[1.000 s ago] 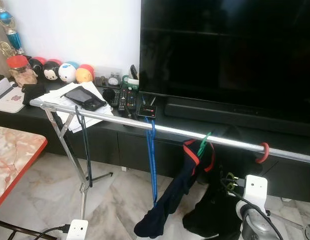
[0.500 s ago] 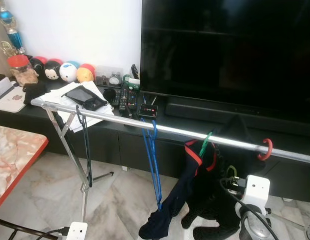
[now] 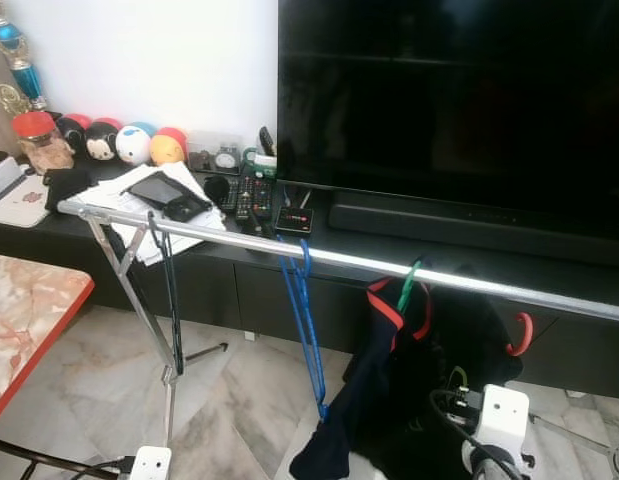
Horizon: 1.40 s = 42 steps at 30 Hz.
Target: Hang hanger
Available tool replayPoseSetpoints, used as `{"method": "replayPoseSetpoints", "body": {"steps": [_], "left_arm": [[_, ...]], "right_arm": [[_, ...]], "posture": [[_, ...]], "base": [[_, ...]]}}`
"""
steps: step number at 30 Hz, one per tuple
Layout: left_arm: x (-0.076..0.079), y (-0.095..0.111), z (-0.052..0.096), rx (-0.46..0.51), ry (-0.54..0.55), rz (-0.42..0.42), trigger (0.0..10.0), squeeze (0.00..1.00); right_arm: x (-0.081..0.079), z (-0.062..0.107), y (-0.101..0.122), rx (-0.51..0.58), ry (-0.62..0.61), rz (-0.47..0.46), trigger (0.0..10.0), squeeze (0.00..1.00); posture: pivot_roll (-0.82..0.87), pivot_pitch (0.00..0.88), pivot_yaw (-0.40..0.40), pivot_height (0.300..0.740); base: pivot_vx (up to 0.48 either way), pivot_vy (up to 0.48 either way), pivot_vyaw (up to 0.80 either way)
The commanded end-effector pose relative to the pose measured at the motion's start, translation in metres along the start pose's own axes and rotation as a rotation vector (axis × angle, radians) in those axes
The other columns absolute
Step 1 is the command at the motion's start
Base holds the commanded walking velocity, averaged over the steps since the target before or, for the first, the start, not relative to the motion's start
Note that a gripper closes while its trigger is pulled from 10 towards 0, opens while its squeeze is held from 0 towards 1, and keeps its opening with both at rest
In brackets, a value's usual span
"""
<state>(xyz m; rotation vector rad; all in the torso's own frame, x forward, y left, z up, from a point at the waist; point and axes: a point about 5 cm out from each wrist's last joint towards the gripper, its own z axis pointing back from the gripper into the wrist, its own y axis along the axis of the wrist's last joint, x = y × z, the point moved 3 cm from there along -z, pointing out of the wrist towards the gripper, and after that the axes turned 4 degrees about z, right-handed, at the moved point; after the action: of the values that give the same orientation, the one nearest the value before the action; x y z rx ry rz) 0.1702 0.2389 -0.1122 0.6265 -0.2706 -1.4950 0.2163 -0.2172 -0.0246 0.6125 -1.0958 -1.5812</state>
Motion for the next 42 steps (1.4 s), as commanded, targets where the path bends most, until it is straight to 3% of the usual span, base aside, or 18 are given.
{"method": "replayPoseSetpoints", "body": {"steps": [1,9,42], "left_arm": [[-0.003,-0.006,0.001,-0.02,0.003,0.004,10.0,0.0],[-0.005,-0.002,0.0,-0.01,0.006,0.008,10.0,0.0],[-0.002,0.011,-0.002,0.031,-0.004,0.03,10.0,0.0]], "right_arm": [[-0.001,-0.002,0.014,0.073,-0.003,-0.001,10.0,0.0],[-0.005,-0.005,0.012,0.05,-0.008,0.03,10.0,0.0],[-0.002,-0.019,0.017,0.039,-0.025,0.048,10.0,0.0]], "posture": [[-0.06,0.0,-0.055,0.74],[-0.06,0.0,-0.054,0.74],[-0.06,0.0,-0.062,0.74]], "base": [[0.0,0.0,0.0],[-0.062,0.0,0.0],[-0.317,0.0,0.0]]}}
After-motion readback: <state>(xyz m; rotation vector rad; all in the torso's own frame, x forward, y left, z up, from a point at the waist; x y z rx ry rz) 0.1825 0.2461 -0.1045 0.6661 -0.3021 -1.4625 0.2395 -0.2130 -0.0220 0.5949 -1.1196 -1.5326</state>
